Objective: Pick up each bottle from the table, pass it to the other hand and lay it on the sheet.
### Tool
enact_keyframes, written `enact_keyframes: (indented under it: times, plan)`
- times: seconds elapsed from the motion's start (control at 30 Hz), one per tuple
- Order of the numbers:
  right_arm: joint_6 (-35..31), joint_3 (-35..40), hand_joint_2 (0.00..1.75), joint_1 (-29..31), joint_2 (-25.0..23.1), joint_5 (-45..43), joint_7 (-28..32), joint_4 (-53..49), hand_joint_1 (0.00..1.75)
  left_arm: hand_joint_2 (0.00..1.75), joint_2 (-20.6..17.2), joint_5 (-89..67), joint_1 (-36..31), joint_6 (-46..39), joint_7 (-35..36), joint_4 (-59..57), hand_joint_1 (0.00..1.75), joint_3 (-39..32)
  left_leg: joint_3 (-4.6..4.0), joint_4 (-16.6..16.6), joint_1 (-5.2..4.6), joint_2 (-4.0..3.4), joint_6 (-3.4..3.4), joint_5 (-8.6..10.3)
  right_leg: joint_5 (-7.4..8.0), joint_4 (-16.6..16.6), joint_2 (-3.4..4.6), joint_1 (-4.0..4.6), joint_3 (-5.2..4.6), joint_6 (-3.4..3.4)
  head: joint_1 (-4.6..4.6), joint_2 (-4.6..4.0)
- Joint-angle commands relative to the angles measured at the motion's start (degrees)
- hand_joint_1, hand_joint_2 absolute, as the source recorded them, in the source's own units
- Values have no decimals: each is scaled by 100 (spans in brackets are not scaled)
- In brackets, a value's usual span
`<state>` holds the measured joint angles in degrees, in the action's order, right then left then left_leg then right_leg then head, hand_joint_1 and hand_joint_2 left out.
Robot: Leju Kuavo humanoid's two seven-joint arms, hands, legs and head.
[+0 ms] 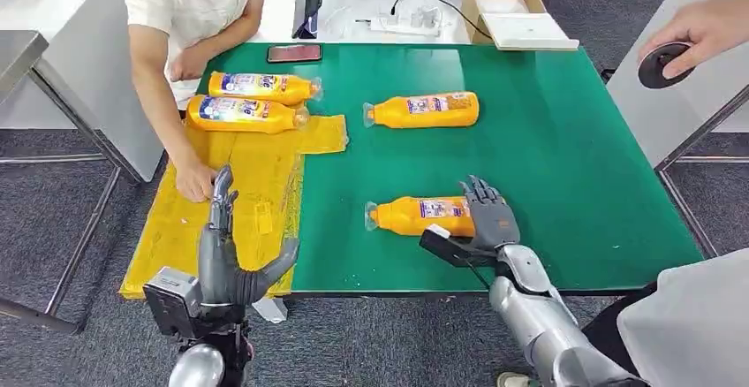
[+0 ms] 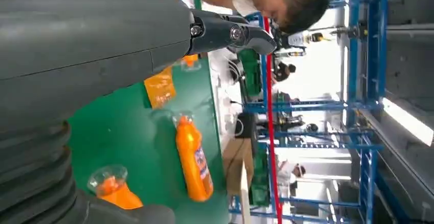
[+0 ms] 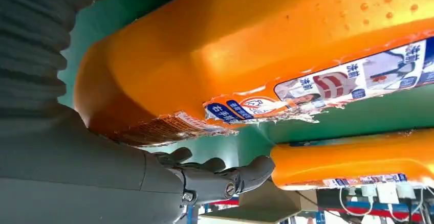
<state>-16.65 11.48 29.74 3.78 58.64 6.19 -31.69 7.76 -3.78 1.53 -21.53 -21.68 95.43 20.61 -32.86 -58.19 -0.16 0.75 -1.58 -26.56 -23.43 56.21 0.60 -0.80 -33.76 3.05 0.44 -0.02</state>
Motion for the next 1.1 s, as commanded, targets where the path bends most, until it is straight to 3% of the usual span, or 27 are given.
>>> enact_keyframes:
  times: [0.03, 0.3, 0.33, 0.37, 0.5, 0.63, 0.83, 1.1]
  plan:
    - [118, 255, 175, 260, -76, -12, -40, 752, 0, 175, -185, 17, -219, 8, 35, -385, 0, 165, 19, 13, 5, -3, 16, 4, 1, -9, -11, 7, 19, -19, 0, 0]
    - [456, 441, 175, 355, -114, 73, -74, 961, 2, 175, -197, -14, -239, 10, 32, -435, 0, 229, 26, 8, 4, -12, 9, 2, 2, -7, -4, 6, 24, -11, 0, 0]
    - [618, 471, 175, 405, -107, 69, -135, 1007, 138, 175, -203, -11, -249, 14, 33, -434, 0, 245, 28, 9, 6, -14, 11, 3, 2, -8, -7, 7, 26, -14, 2, 0]
    - [727, 492, 175, 437, -98, 67, -185, 1033, 175, 175, -200, -4, -256, 22, 37, -437, 0, 255, 31, 6, 3, -15, 7, 1, 1, -6, -4, 4, 26, -9, 0, 0]
    - [1475, 591, 175, 574, 17, -29, -528, 1182, 175, 175, -205, 106, -316, 149, 105, -518, 0, 296, 33, 7, 3, -20, 10, 5, 5, -6, -5, 4, 29, -13, 0, 0]
    - [1759, 537, 175, 593, 97, -169, -615, 1264, 175, 175, -207, 151, -343, 228, 124, -556, 0, 331, 49, 14, 7, -1, 12, 12, 7, -21, -31, 9, 44, -17, 0, 0]
    - [2411, 72, 175, 534, 176, -998, 187, 1116, 175, 175, -234, 468, -374, 393, 163, -657, 0, 287, 71, 14, 7, 6, 9, 9, 4, -24, -31, 10, 72, -14, 2, 0]
    - [2359, 130, 175, 495, 97, -1300, 457, 873, 175, 175, -242, 529, -328, 347, 174, -597, 0, 202, 82, 12, 6, -17, 10, 3, 6, -20, -9, 9, 76, -15, 2, 0]
